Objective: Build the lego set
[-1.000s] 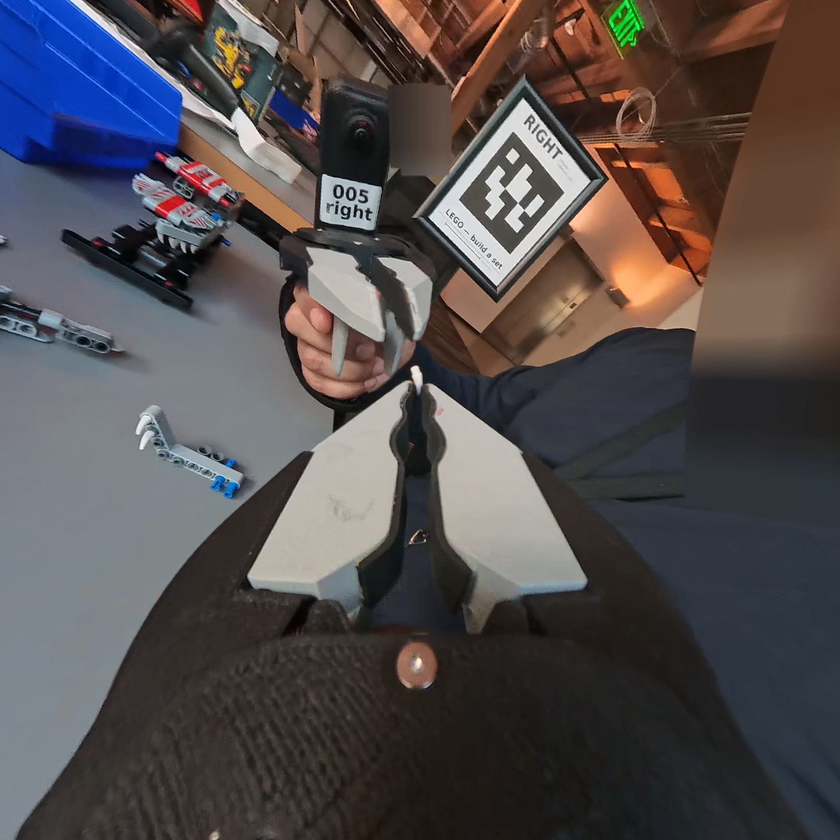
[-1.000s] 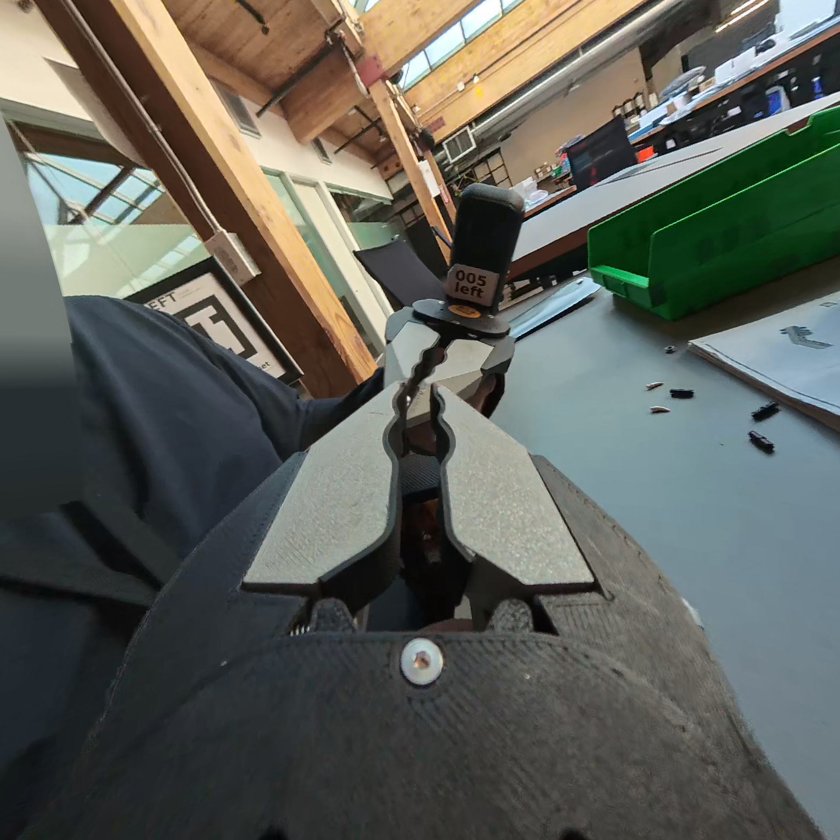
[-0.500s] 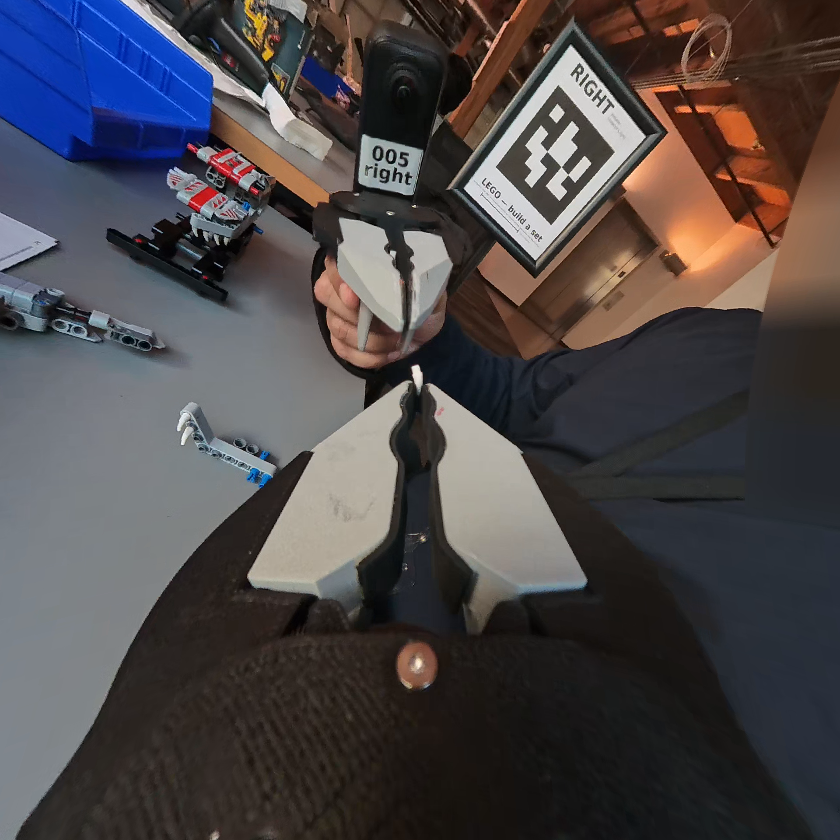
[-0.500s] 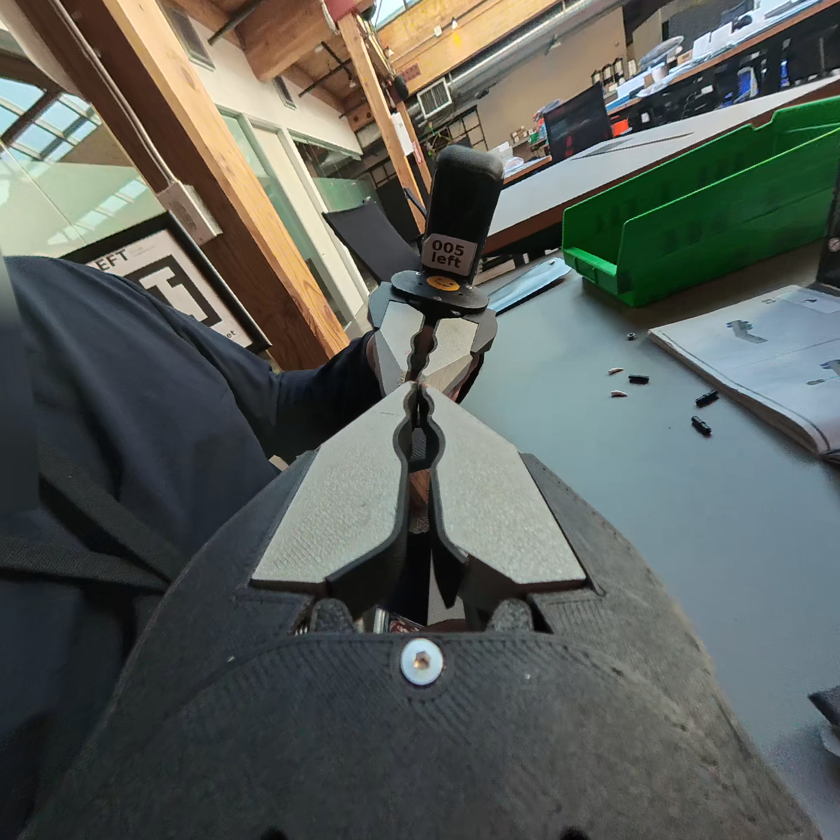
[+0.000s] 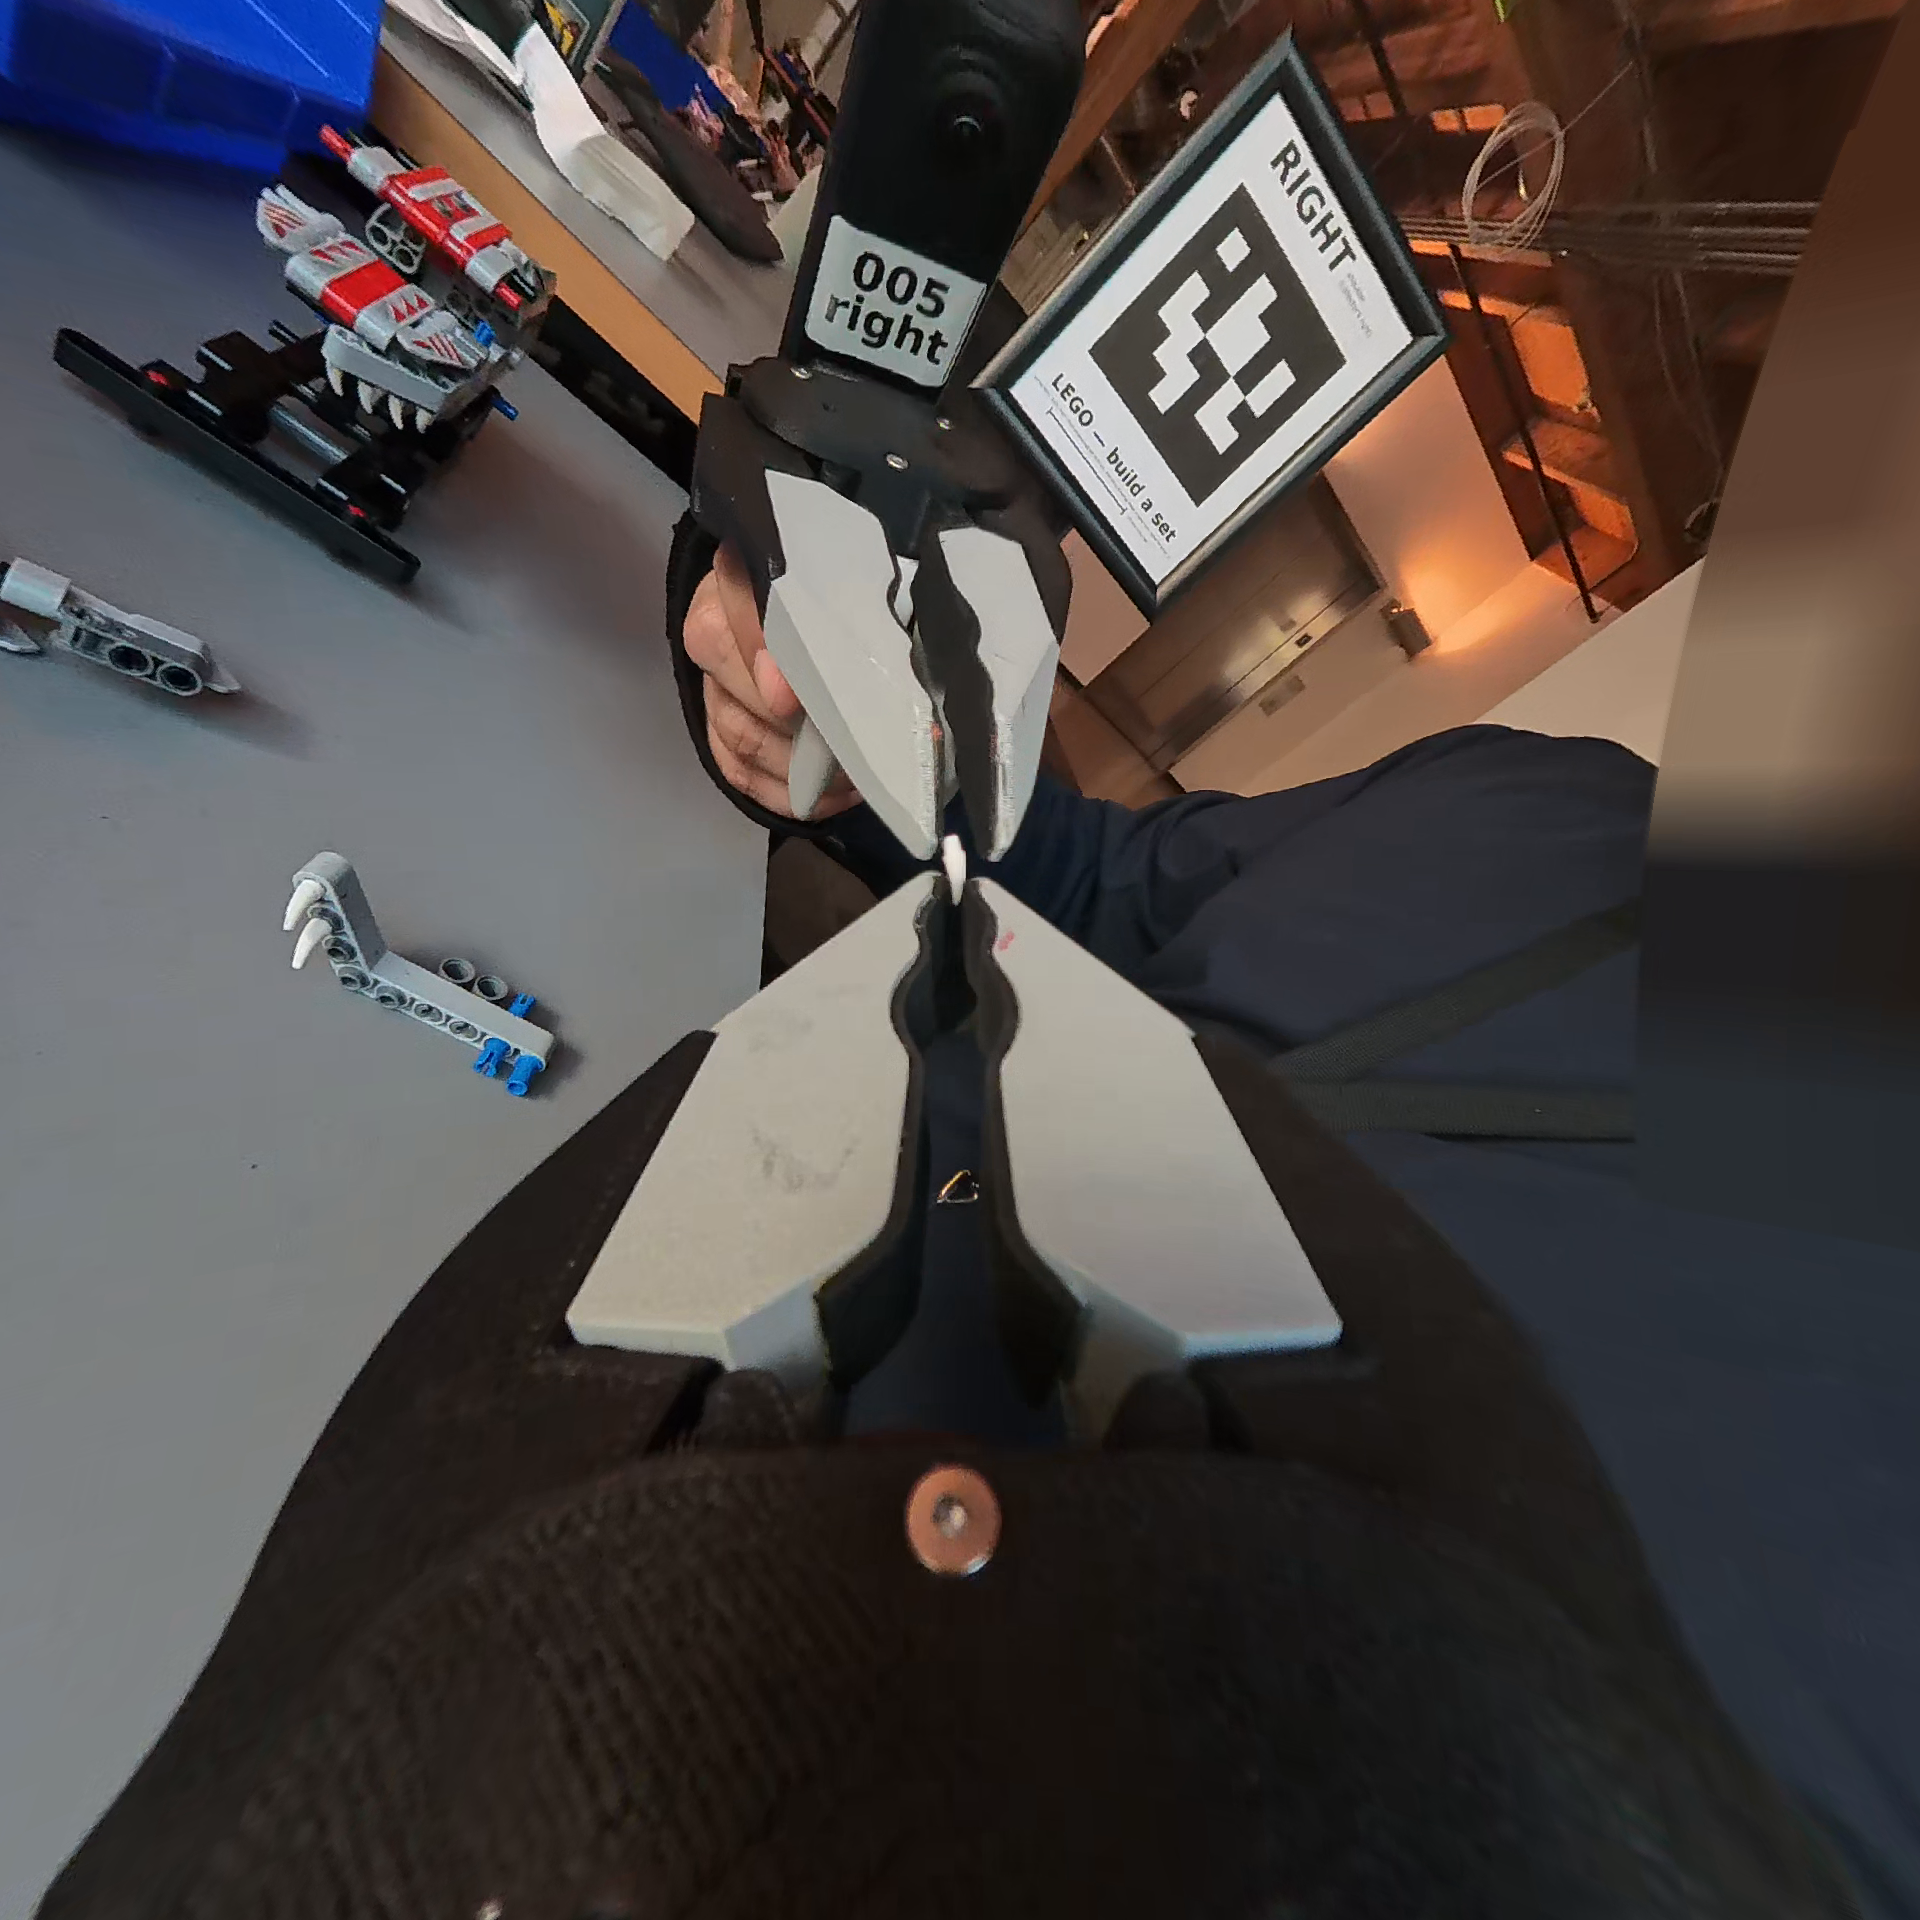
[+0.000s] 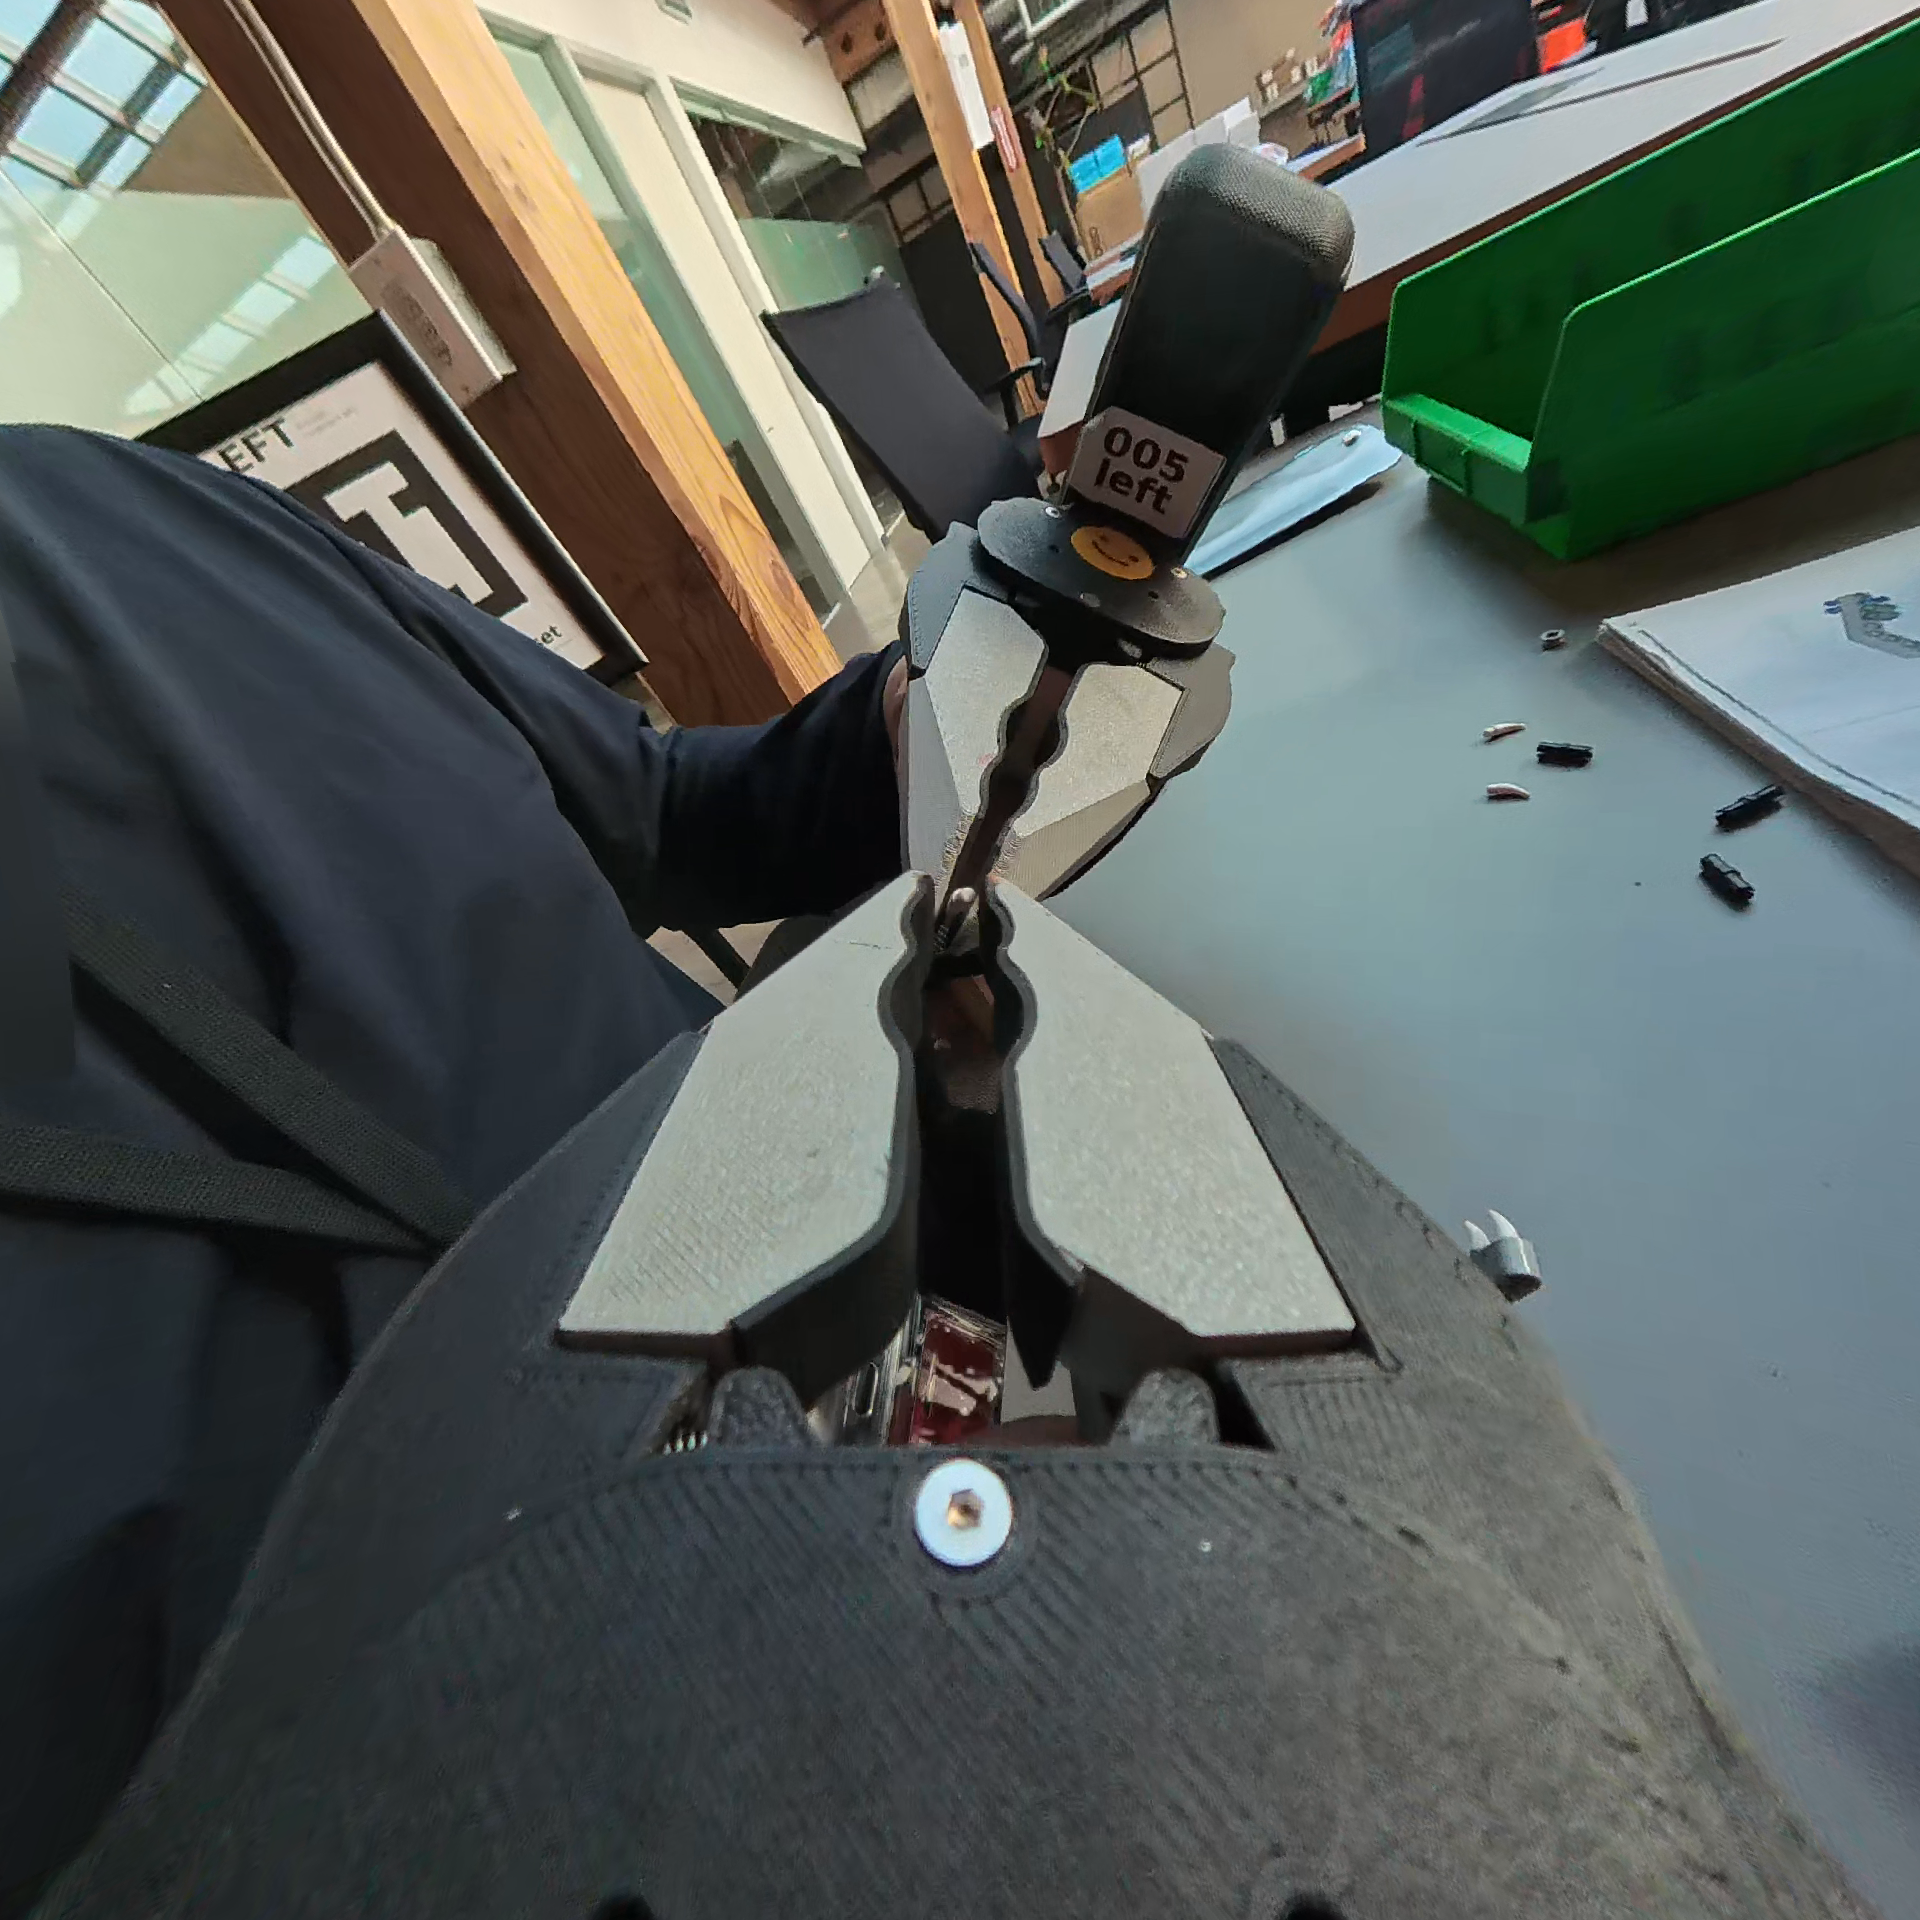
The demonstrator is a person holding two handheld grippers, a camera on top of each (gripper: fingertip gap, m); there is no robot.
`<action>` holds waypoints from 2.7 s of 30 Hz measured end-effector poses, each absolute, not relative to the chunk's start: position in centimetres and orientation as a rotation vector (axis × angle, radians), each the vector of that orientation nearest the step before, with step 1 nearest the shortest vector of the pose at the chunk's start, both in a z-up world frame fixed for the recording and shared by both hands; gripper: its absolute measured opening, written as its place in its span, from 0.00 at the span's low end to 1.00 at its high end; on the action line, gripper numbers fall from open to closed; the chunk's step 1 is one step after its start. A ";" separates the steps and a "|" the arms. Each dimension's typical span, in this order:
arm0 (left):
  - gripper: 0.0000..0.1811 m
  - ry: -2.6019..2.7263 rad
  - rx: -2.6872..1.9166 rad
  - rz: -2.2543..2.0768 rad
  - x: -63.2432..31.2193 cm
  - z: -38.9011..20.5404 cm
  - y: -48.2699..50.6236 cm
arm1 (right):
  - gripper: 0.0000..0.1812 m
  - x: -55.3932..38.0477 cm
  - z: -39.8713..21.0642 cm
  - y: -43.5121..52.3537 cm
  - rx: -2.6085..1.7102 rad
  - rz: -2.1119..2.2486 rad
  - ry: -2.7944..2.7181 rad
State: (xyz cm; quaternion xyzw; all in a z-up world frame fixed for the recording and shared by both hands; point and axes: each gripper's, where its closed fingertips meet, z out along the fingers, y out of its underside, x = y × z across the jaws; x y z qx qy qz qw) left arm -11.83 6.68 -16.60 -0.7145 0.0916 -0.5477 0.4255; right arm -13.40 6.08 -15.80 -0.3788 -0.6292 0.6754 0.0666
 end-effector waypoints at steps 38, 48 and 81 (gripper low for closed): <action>0.00 0.101 -1.918 -0.870 -15.4 -20.1 10.0 | 0.06 -15.4 -19.3 11.6 -1.500 1.737 -1.739; 0.00 0.115 -2.088 -0.780 -16.4 -24.6 10.0 | 0.12 -15.8 -27.2 14.2 -1.771 1.285 -1.861; 0.00 -0.022 -1.980 -0.886 -18.6 -23.5 8.7 | 0.03 -16.3 -21.0 12.7 -0.903 0.908 -1.906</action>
